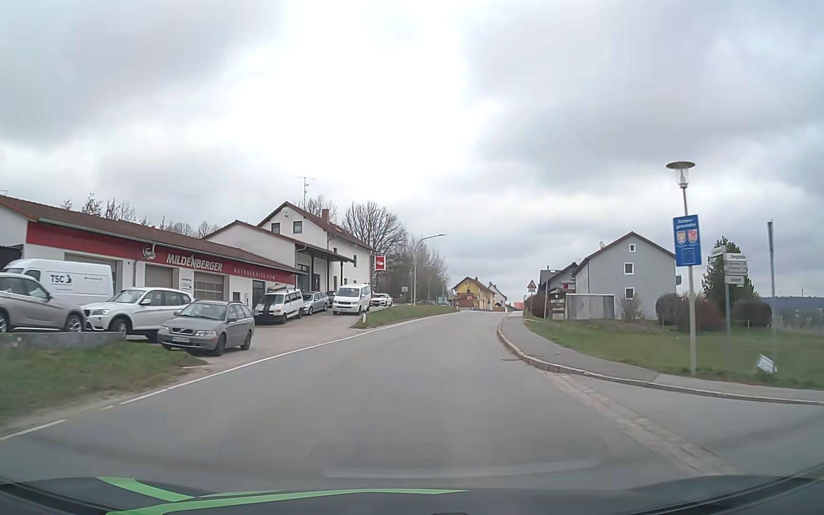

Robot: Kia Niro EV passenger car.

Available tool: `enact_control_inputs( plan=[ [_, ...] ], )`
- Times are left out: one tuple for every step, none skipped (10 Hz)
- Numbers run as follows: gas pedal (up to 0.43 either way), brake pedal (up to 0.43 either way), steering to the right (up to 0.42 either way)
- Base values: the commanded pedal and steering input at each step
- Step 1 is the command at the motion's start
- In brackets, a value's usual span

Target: Follow the waypoints while adhering to traffic rules and regulations

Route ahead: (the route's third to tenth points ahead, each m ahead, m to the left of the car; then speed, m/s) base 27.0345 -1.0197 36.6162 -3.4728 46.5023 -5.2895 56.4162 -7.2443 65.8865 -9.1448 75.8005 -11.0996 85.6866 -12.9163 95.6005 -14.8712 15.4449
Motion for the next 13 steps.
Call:
enact_control_inputs(
  plan=[
    [0.177, 0.000, 0.025],
    [0.177, 0.000, 0.025],
    [0.177, 0.000, 0.026],
    [0.177, 0.000, 0.026],
    [0.177, 0.000, 0.026],
    [0.177, 0.000, 0.026],
    [0.177, 0.000, 0.026],
    [0.177, 0.000, 0.026],
    [0.177, 0.000, 0.025],
    [0.177, 0.000, 0.025],
    [0.177, 0.000, 0.024],
    [0.177, 0.000, 0.024],
    [0.177, 0.000, 0.023]
  ],
)
